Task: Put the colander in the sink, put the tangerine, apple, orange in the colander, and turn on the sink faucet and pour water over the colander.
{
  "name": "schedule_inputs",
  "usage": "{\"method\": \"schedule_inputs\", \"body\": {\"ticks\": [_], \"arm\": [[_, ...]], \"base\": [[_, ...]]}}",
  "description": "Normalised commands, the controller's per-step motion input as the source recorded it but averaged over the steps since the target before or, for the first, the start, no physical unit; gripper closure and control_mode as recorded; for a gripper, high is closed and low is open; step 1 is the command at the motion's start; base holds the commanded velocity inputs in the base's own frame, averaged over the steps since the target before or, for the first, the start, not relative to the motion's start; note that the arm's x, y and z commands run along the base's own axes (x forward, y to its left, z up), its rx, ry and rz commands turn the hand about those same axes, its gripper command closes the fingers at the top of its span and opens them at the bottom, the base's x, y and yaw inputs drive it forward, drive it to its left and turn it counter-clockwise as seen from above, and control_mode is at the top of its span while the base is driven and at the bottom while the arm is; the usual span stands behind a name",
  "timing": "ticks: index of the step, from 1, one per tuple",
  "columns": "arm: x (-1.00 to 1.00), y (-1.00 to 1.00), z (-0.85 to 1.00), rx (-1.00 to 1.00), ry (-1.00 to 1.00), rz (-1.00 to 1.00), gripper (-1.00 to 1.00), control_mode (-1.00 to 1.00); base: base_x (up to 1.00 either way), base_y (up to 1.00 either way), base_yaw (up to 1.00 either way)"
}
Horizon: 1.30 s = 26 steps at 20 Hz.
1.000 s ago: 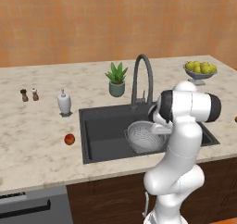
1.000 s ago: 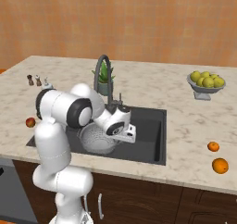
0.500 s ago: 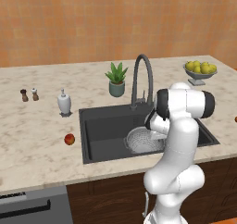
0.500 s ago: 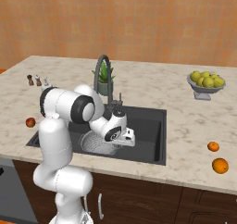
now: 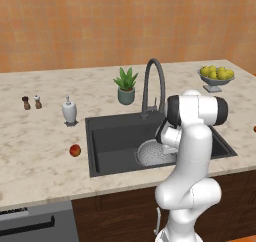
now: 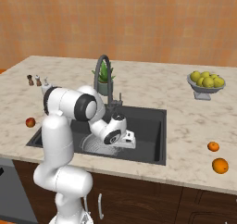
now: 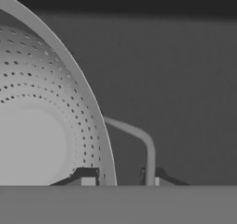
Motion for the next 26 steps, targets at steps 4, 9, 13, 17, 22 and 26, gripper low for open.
{"method": "schedule_inputs", "body": {"ticks": [4,9,13,17,22,26], "arm": [[-0.01,-0.01,-0.07,0.0,-0.02,0.0,1.0,-1.0],[-0.08,0.0,-0.01,0.0,-0.02,0.0,-1.0,-1.0],[-0.2,0.0,0.28,0.0,-0.03,0.0,-1.0,-1.0],[-0.2,-0.01,0.43,0.0,-0.13,0.0,-1.0,-1.0],[-0.22,-0.01,0.57,0.02,-0.11,0.0,-1.0,-1.0],[-0.49,-0.11,0.68,0.01,-0.04,0.0,-1.0,-1.0]], "base": [[0.0,0.0,0.0],[0.0,0.0,0.0],[0.0,0.0,0.0],[0.0,0.0,0.0],[0.0,0.0,0.0],[0.0,0.0,0.0]]}}
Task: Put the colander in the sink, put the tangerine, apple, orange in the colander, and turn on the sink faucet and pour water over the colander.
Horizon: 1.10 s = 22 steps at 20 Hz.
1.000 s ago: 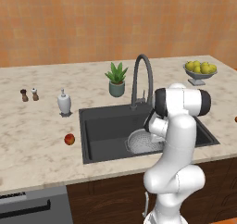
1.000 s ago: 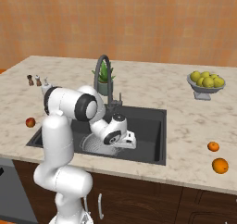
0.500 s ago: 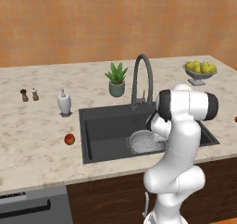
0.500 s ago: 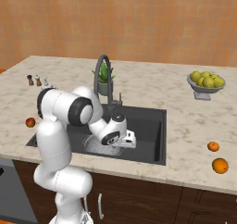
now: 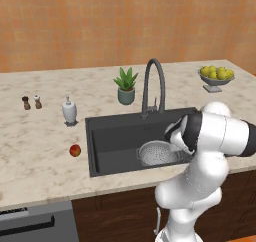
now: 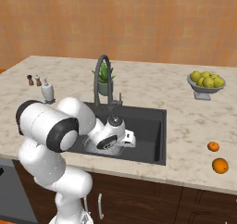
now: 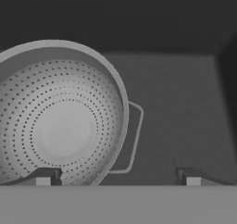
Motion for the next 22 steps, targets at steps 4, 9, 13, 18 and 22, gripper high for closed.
{"method": "schedule_inputs", "body": {"ticks": [4,9,13,18,22], "arm": [[-0.37,-0.14,0.8,0.0,0.01,0.0,-1.0,-1.0],[-0.07,-0.11,0.98,0.02,0.09,0.0,-1.0,-1.0],[-0.13,-0.15,0.9,0.02,0.07,0.0,-1.0,-1.0],[-0.39,-0.3,0.81,0.04,0.02,0.0,-1.0,-1.0],[-0.4,-0.55,0.63,0.0,0.03,0.0,-1.0,-1.0]], "base": [[0.0,0.0,0.0],[0.0,0.0,0.0],[0.0,0.0,0.0],[0.0,0.0,0.0],[0.0,0.0,0.0]]}}
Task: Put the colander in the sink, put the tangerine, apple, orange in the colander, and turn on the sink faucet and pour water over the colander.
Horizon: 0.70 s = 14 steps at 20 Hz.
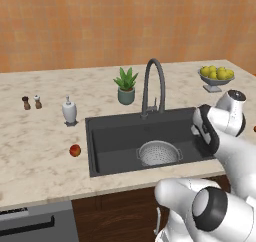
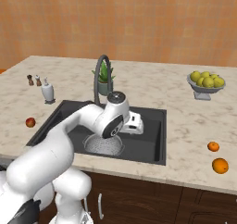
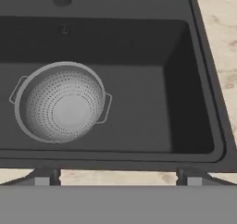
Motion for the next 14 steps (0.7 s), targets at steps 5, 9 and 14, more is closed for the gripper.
{"method": "schedule_inputs", "body": {"ticks": [5,9,14], "arm": [[-0.34,-0.61,0.47,0.0,0.19,-0.1,-1.0,-1.0],[-0.4,-0.65,0.05,0.0,0.19,-0.33,-1.0,-1.0],[-0.23,-0.79,-0.06,0.0,0.07,-0.27,-1.0,-1.0]], "base": [[0.0,0.0,0.0],[0.0,0.0,0.0],[0.0,0.0,0.0]]}}
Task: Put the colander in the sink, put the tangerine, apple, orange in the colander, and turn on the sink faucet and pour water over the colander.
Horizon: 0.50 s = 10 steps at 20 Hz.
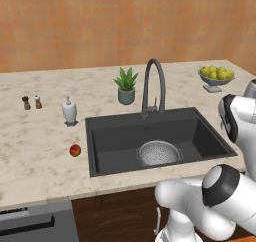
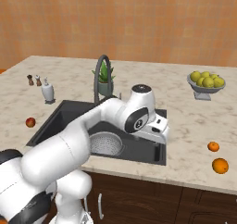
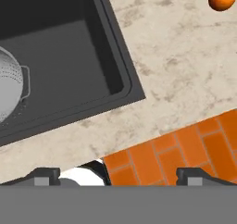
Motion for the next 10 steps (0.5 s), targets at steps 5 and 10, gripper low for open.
{"method": "schedule_inputs", "body": {"ticks": [5,10], "arm": [[-0.17,-0.82,-0.03,0.0,0.01,-0.22,-1.0,-1.0],[-0.03,-0.85,-0.05,0.0,0.04,-0.18,-1.0,-1.0]], "base": [[0.0,0.0,0.0],[0.0,0.0,0.0]]}}
